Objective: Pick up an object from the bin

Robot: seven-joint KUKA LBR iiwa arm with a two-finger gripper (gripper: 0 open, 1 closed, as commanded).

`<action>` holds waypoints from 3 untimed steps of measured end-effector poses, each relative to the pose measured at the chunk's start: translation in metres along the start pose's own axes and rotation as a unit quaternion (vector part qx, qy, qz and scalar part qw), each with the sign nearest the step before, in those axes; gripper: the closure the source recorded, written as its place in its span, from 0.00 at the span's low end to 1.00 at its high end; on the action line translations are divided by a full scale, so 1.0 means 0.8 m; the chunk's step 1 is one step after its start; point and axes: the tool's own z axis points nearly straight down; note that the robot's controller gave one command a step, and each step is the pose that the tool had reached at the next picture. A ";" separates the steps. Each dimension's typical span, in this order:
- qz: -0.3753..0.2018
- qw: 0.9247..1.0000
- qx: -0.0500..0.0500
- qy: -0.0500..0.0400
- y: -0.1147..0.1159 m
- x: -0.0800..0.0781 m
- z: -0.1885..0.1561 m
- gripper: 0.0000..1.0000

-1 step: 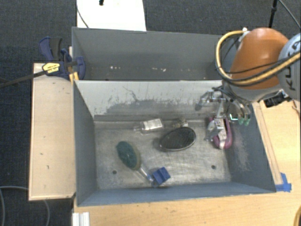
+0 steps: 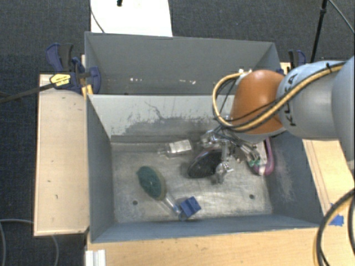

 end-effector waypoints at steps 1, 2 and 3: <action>-0.114 0.994 0.000 -0.001 0.023 -0.003 -0.038 0.00; -0.092 0.996 0.000 -0.001 0.003 -0.004 -0.037 0.00; -0.159 0.987 -0.001 -0.001 0.015 -0.010 -0.003 0.00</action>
Offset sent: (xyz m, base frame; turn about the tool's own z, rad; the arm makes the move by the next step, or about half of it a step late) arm -0.0041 0.0176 0.0286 -0.2295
